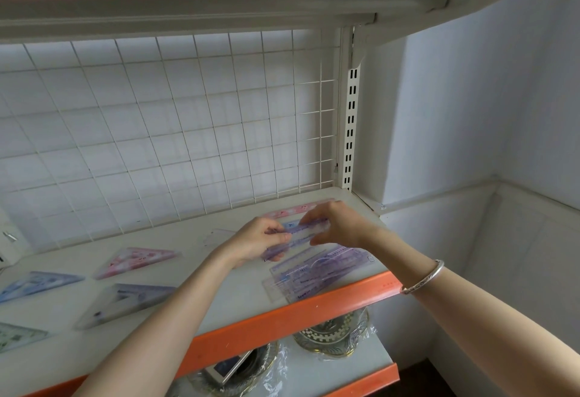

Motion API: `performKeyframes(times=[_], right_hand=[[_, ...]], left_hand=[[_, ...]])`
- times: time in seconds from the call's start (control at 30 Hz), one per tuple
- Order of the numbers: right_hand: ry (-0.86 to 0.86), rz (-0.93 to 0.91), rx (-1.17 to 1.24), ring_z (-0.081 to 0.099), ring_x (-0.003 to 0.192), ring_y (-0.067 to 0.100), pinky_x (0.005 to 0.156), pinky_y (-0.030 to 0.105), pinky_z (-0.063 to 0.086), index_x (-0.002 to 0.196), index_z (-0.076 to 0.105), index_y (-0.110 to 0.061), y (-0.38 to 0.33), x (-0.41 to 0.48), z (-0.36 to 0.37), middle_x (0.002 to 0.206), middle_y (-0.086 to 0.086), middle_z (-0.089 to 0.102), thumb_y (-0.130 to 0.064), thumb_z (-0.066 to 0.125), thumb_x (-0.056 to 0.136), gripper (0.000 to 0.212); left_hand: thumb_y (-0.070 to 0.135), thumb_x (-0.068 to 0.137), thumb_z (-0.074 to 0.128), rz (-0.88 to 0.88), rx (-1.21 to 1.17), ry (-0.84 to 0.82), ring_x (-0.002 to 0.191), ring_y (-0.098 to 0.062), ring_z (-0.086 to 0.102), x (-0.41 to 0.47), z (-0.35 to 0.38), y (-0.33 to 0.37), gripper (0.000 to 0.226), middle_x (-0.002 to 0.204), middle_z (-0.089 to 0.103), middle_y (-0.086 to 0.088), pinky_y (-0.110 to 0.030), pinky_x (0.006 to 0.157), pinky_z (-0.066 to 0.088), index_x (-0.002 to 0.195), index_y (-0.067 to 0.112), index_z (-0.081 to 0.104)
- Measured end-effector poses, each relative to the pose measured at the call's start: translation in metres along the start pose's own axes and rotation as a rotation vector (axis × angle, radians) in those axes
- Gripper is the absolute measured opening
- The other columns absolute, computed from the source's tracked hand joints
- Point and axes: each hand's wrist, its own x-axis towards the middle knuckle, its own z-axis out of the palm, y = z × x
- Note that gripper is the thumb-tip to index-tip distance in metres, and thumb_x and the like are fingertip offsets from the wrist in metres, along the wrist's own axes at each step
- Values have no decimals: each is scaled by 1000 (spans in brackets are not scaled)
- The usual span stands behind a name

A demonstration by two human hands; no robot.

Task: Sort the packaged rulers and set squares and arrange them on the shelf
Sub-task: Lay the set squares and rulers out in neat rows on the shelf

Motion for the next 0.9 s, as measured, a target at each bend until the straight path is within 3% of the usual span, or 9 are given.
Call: performKeyframes(times=[0.1, 0.2, 0.27, 0.4, 0.47, 0.57, 0.73, 0.9], right_hand=[[-15, -22, -28, 58, 100, 17, 90, 28, 44, 111, 69, -17, -2, 1, 1, 108, 1, 68, -19, 78, 74, 38], [-17, -44, -38, 56, 103, 18, 89, 26, 40, 115, 67, -14, -3, 1, 0, 111, 3, 66, -20, 76, 78, 38], [-11, -59, -67, 52, 106, 19, 93, 27, 38, 117, 66, -15, -2, 2, 0, 112, 5, 62, -23, 75, 79, 39], [26, -92, -54, 48, 98, 13, 88, 20, 36, 119, 65, -17, 1, 0, 1, 106, -2, 52, -21, 79, 74, 48], [39, -114, -70, 51, 97, 12, 87, 21, 39, 122, 64, -20, 1, -2, 1, 106, -3, 54, -18, 81, 70, 54], [37, -123, -111, 55, 105, 16, 92, 29, 43, 124, 62, -23, 1, -3, 0, 114, 1, 62, -19, 81, 71, 57], [11, -65, -137, 58, 112, 15, 97, 33, 45, 121, 65, -21, 1, -2, -1, 119, -2, 65, -17, 73, 79, 43], [-5, -80, -142, 57, 114, 16, 98, 25, 41, 124, 62, -16, -2, -1, 5, 123, 0, 64, -18, 70, 83, 41]], left_hand=[[15, 93, 61, 24, 108, -20, 57, -11, 52, 2, 1, 0, 12, 75, 61, -7, -18, 49, 42, 93, 3, 60], [29, 81, 75, 70, 419, 16, 74, -15, 50, 5, -2, -3, 31, 81, 57, -1, -22, 59, 36, 97, 6, 62], [33, 83, 72, 87, 569, 29, 72, -15, 48, 5, -2, -2, 28, 75, 53, 4, -22, 56, 30, 89, 9, 59], [30, 89, 65, 83, 558, -11, 62, -2, 50, 6, 0, -3, 23, 76, 62, 7, -13, 53, 32, 74, 24, 49], [32, 89, 65, 94, 547, -11, 61, -1, 51, 6, -1, -5, 20, 79, 65, 5, -15, 55, 34, 80, 18, 53], [33, 86, 68, 92, 508, 20, 75, -17, 56, 8, -4, -9, 28, 81, 64, 4, -26, 67, 36, 96, 8, 60], [34, 77, 77, 73, 436, 43, 97, -19, 57, 12, -7, -15, 33, 104, 62, 0, -27, 76, 37, 99, 22, 56], [44, 84, 67, 72, 775, 82, 90, -23, 57, 3, -3, -4, 35, 93, 58, -1, -30, 67, 35, 107, 21, 55]])
